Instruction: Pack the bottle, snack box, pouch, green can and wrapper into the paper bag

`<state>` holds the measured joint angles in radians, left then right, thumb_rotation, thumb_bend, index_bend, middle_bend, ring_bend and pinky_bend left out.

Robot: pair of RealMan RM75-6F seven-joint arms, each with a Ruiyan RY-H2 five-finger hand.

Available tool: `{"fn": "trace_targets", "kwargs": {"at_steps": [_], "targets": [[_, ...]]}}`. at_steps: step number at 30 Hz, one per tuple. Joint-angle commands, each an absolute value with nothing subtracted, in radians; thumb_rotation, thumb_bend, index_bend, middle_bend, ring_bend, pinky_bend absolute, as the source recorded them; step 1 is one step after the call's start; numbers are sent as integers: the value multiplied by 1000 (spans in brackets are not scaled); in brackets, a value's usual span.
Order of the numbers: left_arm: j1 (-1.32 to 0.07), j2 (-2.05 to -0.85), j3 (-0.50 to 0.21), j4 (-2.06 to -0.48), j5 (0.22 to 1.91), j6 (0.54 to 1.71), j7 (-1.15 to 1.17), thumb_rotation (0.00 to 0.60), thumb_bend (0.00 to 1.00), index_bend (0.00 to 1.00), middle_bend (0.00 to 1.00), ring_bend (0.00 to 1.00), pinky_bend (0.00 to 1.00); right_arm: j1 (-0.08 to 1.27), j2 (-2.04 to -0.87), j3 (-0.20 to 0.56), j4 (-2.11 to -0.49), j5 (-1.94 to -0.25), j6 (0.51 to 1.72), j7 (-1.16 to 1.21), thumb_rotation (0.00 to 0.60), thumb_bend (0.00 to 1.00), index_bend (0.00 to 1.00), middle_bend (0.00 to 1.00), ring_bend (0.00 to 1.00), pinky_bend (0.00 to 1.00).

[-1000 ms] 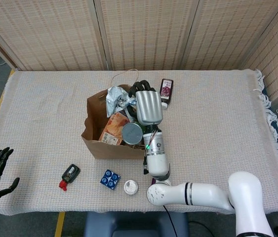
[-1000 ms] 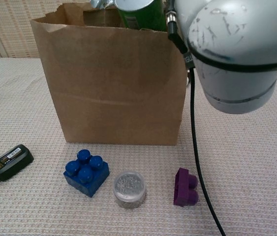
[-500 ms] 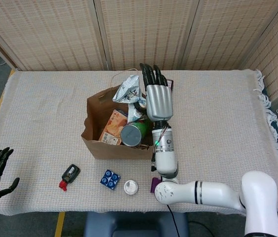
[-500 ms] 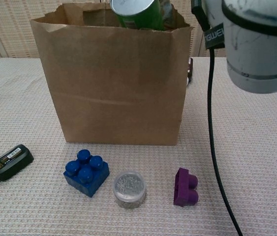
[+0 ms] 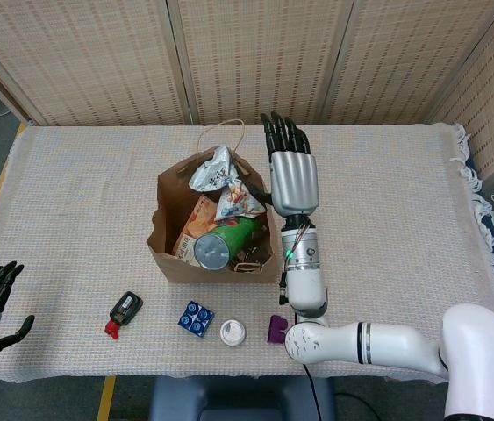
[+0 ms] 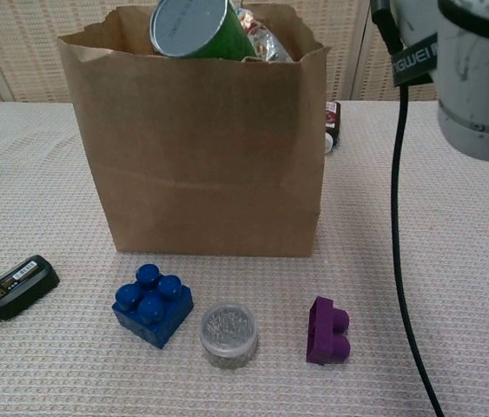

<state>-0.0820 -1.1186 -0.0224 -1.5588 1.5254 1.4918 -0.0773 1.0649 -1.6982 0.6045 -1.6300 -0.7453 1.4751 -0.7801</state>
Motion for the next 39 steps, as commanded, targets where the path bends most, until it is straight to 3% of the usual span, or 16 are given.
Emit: {"fn": "trace_targets", "kwargs": {"at_steps": [1, 10, 16, 21, 25, 31, 35, 39], "targets": [[-82, -1118, -23, -1559, 1525, 1491, -77, 600, 330, 0, 0, 0, 0, 1066, -1695, 618, -1656, -736, 1485, -772, 600, 25, 0, 15, 0, 116], [-82, -1118, -22, -1557, 1525, 1491, -81, 600, 329, 0, 0, 0, 0, 1002, -1627, 591, -1786, -776, 1500, -725, 600, 26, 0, 15, 0, 117], [-80, -1119, -23, -1557, 1525, 1493, -75, 600, 330, 0, 0, 0, 0, 801, -1408, 425, -2010, -938, 1524, -658, 600, 26, 0, 15, 0, 114], [-80, -1121, -24, -1561, 1523, 1495, -61, 600, 330, 0, 0, 0, 0, 608, -1209, 259, -2075, -1106, 1549, -526, 600, 26, 0, 15, 0, 110], [-78, -1124, -24, -1565, 1522, 1499, -47, 600, 330, 0, 0, 0, 0, 453, -1075, 120, -2028, -1215, 1563, -378, 600, 26, 0, 14, 0, 106], [-76, -1129, -27, -1568, 1516, 1502, -25, 600, 329, 0, 0, 0, 0, 271, -1034, -57, -1879, -1377, 1611, -215, 600, 26, 0, 0, 0, 61], [-74, -1131, -29, -1569, 1512, 1505, -15, 600, 329, 0, 0, 0, 0, 167, -1091, -121, -1723, -1496, 1703, -162, 600, 26, 0, 0, 0, 42], [-73, -1133, -29, -1569, 1513, 1507, -9, 600, 330, 0, 0, 0, 0, 107, -1143, -131, -1572, -1550, 1754, -147, 600, 26, 0, 0, 0, 38]]}}
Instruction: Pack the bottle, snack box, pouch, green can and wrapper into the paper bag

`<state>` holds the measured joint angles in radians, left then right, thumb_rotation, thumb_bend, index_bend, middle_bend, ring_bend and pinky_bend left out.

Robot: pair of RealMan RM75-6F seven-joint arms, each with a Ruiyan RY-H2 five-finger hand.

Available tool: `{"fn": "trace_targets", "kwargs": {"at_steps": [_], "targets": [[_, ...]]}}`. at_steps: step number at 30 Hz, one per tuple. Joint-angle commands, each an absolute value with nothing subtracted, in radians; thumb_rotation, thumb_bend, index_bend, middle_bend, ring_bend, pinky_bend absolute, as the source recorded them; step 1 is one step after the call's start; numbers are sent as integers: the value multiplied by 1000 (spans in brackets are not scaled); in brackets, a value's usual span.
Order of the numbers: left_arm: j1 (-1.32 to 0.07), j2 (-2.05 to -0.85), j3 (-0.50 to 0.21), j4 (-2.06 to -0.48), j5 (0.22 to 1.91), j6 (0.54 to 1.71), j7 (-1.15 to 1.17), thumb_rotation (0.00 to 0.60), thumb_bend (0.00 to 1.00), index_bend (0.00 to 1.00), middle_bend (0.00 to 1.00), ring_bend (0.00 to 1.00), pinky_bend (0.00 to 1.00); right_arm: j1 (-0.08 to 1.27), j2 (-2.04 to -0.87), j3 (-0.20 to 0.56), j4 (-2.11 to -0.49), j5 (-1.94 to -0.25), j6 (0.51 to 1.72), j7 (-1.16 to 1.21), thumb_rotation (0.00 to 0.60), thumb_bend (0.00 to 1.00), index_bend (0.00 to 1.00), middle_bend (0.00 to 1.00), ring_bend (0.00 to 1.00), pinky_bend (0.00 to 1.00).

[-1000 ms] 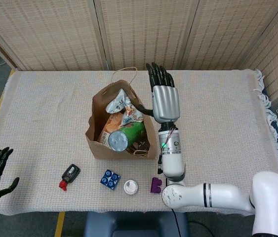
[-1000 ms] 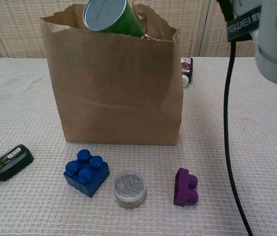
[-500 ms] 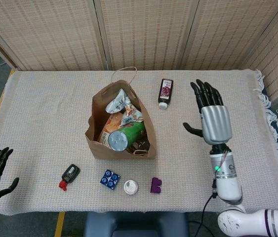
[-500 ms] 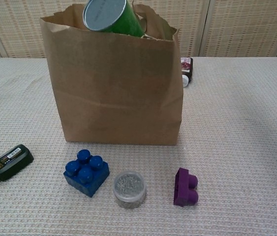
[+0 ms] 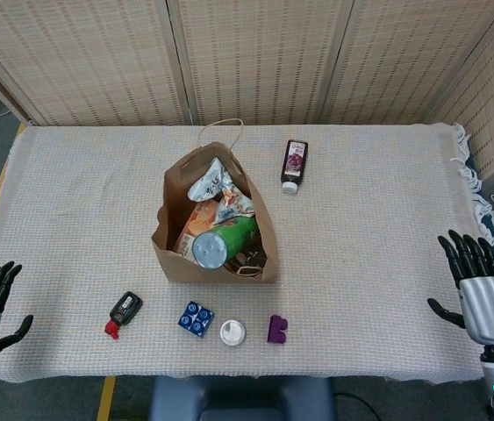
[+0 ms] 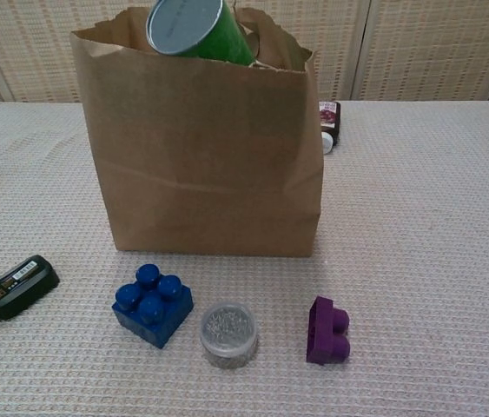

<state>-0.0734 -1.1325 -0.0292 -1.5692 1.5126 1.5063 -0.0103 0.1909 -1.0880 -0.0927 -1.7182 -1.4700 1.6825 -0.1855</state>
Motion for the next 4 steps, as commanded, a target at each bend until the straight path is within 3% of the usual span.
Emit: {"fn": "trace_targets", "kwargs": {"at_steps": [1, 4], "targets": [[-73, -1133, -29, -1569, 1513, 1507, -8, 600, 330, 0, 0, 0, 0, 101, -1148, -128, -1557, -1549, 1753, -143, 600, 26, 0, 0, 0, 38], [-73, -1134, -29, -1569, 1513, 1508, -6, 600, 329, 0, 0, 0, 0, 91, -1152, -116, -1549, -1552, 1741, -116, 600, 26, 0, 0, 0, 38]]}}
